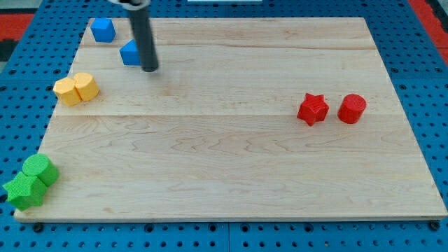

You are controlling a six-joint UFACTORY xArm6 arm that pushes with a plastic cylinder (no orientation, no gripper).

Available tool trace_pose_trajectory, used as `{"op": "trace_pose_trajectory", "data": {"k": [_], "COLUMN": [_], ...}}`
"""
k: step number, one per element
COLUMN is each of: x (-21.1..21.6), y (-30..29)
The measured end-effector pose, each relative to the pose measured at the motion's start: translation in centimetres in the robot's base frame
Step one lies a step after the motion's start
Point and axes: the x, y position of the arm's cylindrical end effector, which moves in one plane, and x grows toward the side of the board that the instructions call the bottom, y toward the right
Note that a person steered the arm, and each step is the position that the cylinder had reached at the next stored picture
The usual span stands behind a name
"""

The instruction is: Slide the yellow heart towards the blue cube

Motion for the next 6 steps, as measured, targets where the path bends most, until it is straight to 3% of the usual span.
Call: {"op": "trace_pose_trajectory", "data": {"k": [2,3,4,5,6], "x": [-7.1,-2.5,8.1,16.3,18.1], "y": [-2.8,-1.0,3.7,1.8,-7.9]}}
